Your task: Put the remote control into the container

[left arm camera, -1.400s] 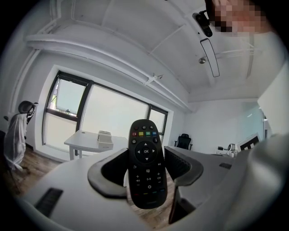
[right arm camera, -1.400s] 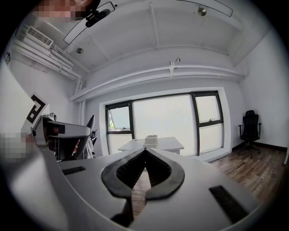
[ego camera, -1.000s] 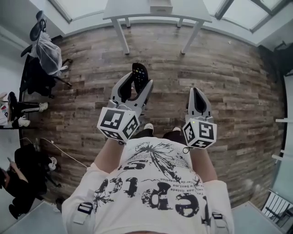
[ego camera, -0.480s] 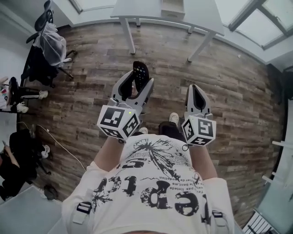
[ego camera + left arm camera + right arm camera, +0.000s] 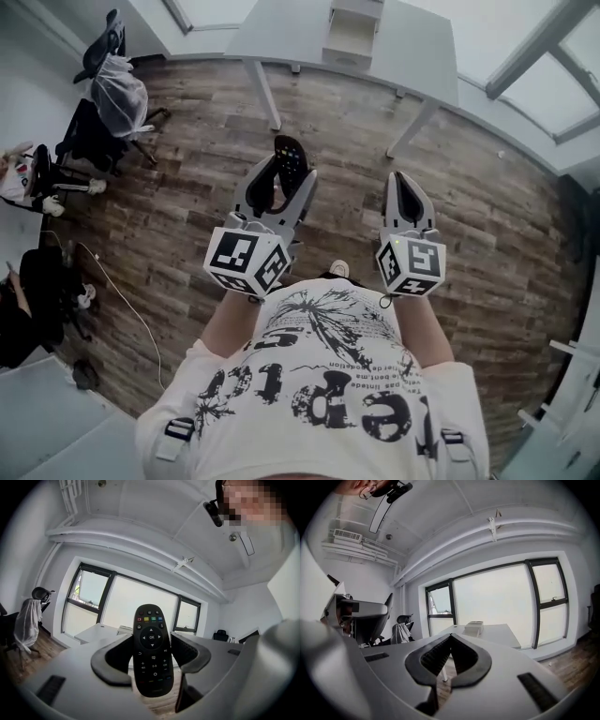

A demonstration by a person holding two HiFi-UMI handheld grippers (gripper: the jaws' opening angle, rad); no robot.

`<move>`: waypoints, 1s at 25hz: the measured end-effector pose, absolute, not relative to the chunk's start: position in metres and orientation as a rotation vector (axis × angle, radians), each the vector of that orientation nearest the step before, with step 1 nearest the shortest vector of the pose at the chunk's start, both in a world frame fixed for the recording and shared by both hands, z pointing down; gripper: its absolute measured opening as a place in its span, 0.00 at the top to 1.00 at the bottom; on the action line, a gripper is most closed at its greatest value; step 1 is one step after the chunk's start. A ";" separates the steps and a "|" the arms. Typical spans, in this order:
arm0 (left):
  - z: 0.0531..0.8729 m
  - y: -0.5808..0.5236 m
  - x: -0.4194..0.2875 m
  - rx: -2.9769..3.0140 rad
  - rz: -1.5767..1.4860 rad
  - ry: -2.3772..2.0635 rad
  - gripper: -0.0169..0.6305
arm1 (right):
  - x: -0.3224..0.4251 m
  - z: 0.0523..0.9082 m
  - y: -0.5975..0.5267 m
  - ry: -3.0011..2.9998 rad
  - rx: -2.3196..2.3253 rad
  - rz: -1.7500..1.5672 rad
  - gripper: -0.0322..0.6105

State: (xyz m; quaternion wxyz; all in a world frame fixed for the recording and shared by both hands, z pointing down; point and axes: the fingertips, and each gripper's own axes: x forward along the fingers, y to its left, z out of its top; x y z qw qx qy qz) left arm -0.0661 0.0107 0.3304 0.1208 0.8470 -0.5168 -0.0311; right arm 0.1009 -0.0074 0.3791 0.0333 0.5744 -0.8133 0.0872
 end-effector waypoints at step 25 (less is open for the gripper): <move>0.333 -0.134 0.026 2.575 0.025 -1.341 0.57 | 0.187 0.393 -0.119 -2.383 1.976 0.309 0.95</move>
